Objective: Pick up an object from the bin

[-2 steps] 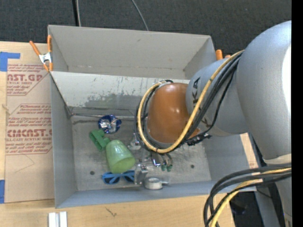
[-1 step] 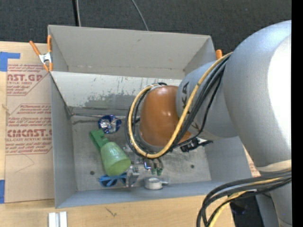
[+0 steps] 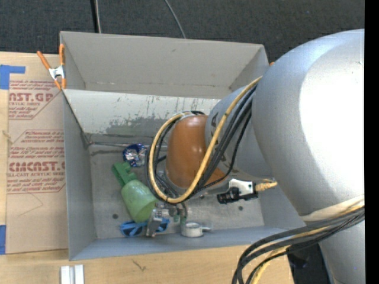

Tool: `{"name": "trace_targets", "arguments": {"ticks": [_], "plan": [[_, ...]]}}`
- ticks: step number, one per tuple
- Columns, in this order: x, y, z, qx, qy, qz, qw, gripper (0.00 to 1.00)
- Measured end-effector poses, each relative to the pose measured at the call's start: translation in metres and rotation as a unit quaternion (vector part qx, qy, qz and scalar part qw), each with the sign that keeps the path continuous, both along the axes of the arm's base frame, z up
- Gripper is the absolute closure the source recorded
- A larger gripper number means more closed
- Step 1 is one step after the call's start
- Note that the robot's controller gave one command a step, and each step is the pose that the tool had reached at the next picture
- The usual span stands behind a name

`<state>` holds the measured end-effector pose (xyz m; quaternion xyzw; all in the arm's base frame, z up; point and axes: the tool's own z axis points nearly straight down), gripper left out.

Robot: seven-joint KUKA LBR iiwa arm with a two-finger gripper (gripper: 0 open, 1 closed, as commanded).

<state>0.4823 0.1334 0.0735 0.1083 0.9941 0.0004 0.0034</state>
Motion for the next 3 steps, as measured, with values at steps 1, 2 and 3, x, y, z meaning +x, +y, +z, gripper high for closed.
{"name": "trace_targets", "arguments": {"ticks": [1,2,3], "plan": [[0.0009,0.0,0.0013,0.0,0.0022,0.0,1.0,0.0],[0.0036,0.0012,0.0039,0.002,-0.0022,0.0,1.0,1.0],[0.0039,0.0019,0.0091,0.001,0.0025,0.0,1.0,1.0]]}}
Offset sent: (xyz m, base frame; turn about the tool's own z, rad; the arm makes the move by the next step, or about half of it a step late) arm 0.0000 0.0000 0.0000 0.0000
